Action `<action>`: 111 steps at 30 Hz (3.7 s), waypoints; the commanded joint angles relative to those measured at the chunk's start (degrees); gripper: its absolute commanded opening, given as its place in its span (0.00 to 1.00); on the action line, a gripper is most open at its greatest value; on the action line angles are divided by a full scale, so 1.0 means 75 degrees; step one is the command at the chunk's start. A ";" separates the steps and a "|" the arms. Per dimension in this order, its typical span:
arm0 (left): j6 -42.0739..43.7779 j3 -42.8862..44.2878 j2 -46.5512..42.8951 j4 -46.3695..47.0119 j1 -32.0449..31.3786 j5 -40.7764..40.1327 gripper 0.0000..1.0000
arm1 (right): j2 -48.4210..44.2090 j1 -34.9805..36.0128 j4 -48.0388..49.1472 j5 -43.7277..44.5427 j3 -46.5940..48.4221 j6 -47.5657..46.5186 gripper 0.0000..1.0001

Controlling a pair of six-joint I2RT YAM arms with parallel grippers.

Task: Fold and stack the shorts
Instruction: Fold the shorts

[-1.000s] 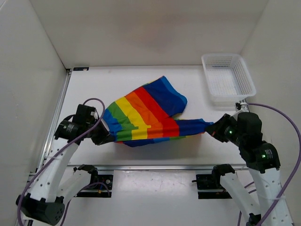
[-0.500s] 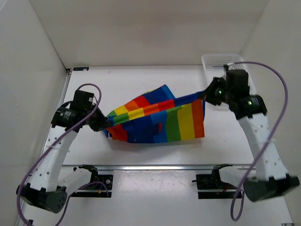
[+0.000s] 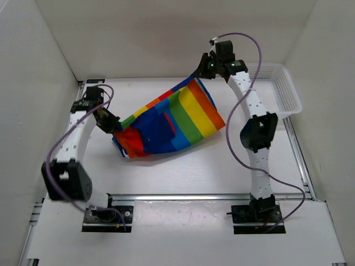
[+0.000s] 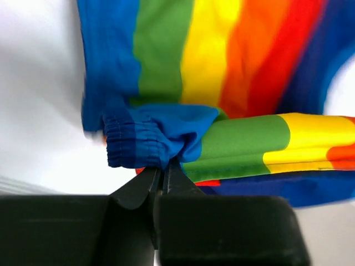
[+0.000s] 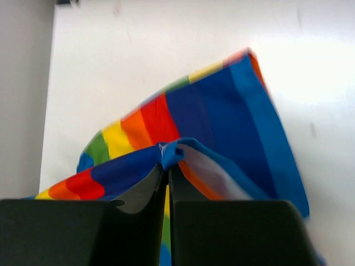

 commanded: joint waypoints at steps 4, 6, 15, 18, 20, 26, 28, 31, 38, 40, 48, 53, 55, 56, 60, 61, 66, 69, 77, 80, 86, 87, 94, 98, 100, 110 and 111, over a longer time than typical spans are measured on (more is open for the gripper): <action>0.1628 0.2546 0.3651 0.0099 0.0947 -0.0652 0.37 | 0.2652 -0.0405 0.1246 -0.0403 0.2993 0.0249 0.85; 0.1898 0.3697 0.4837 -0.0628 0.0947 -0.0652 0.51 | 0.2093 -0.0405 0.1434 -0.0312 0.2223 0.0158 0.93; 0.2063 0.1792 0.2712 -0.0022 0.0947 -0.1085 0.81 | -0.1846 -0.0603 0.2140 0.1353 -0.4377 -0.0417 0.98; 0.2133 0.0624 0.2030 0.0294 0.0947 -0.0782 0.79 | -0.2292 -0.0978 0.1810 0.0815 -0.5162 0.0086 0.98; 0.2133 0.0046 0.1876 0.0552 0.0947 -0.0232 0.79 | -0.2538 -0.1119 0.1810 0.0592 -0.6006 0.0275 0.98; 0.1911 -0.1045 0.2062 0.1080 0.0864 0.0110 0.91 | -0.2189 -0.1038 0.1810 0.0029 -0.6477 0.0169 0.99; 0.1911 -0.1046 0.2063 0.1173 0.0864 0.0191 0.92 | -0.1792 -0.0851 0.1739 -0.0135 -0.6290 0.0169 0.99; 0.1911 -0.1117 0.2167 0.1349 0.0772 0.0262 0.92 | -0.1218 -0.0570 0.1739 -0.0136 -0.5917 0.0169 0.99; 0.1911 -0.0533 0.3304 0.1608 0.0700 0.0170 0.47 | 0.0272 -0.0147 0.1810 0.0052 -0.4242 0.0391 0.98; 0.1993 -0.0309 0.3585 0.1608 0.0700 0.0169 0.28 | 0.0706 -0.0065 0.1810 0.0121 -0.3631 0.0485 0.90; 0.2390 0.0664 0.3996 0.1444 0.0700 0.0099 0.10 | 0.0640 0.0005 0.1997 0.0180 -0.3698 0.0884 0.00; 0.2567 0.0665 0.3716 0.1174 0.0700 -0.0113 0.10 | -0.1255 0.0076 0.1845 0.0719 -0.5828 0.1036 0.00; 0.2730 0.0396 0.3471 0.1174 0.0700 -0.0113 0.10 | -0.1950 0.0076 0.1774 0.0953 -0.7304 0.1246 0.00; 0.2731 0.0314 0.3365 0.1105 0.0700 -0.0113 0.10 | -0.2626 0.0076 0.1774 0.1035 -0.7773 0.1317 0.00; 0.2894 -0.0330 0.2744 0.1022 0.0549 -0.0042 0.10 | -0.4340 0.0520 0.1692 0.1434 -0.9743 0.1715 0.00; 0.2895 -0.0656 0.2580 0.1022 0.0455 0.0074 0.10 | -0.4669 0.0672 0.1472 0.1818 -1.0048 0.1820 0.00; 0.3047 -0.1152 0.1653 0.0695 0.0384 0.0240 0.39 | -0.6486 0.1446 0.0733 0.3200 -1.0965 0.2232 0.85; 0.3199 -0.0568 0.1477 0.0285 0.0384 -0.0145 0.77 | -0.6793 0.1447 0.0042 0.3847 -1.0510 0.1940 0.92; 0.3550 0.0886 0.2237 0.0294 0.0384 -0.0382 0.78 | -0.5226 0.1272 0.0261 0.4552 -0.8088 0.0487 0.65; 0.3621 0.1075 0.2916 0.0377 0.0314 -0.0382 0.78 | -0.4030 0.1026 0.0333 0.4051 -0.7288 -0.0006 0.65; 0.3692 0.1251 0.3527 0.0611 0.0314 -0.0137 0.66 | -0.1979 0.0499 0.0649 0.3298 -0.5542 -0.0311 0.64; 0.3692 0.1332 0.3620 0.0612 0.0314 -0.0136 0.59 | -0.1571 0.0416 0.0649 0.3298 -0.5389 -0.0381 0.64; 0.3692 0.1403 0.3856 0.0612 0.0314 -0.0066 0.10 | -0.0641 0.0146 0.0919 0.2597 -0.4778 -0.0311 0.47; 0.3621 0.1473 0.3925 0.0612 0.0314 -0.0066 0.10 | -0.0559 0.0146 0.0919 0.2513 -0.4778 -0.0241 0.42; 0.3621 0.1473 0.3926 0.0612 0.0314 -0.0066 0.10 | -0.0559 0.0146 0.0919 0.2513 -0.4872 -0.0241 0.42; 0.3621 0.1614 0.4009 0.0612 0.0314 -0.0218 0.10 | -0.0862 0.0005 0.1094 0.2711 -0.5257 -0.0007 0.00; 0.3621 0.1614 0.4008 0.0612 0.0314 -0.0288 0.10 | -0.0979 0.0005 0.1095 0.2793 -0.5351 -0.0007 0.00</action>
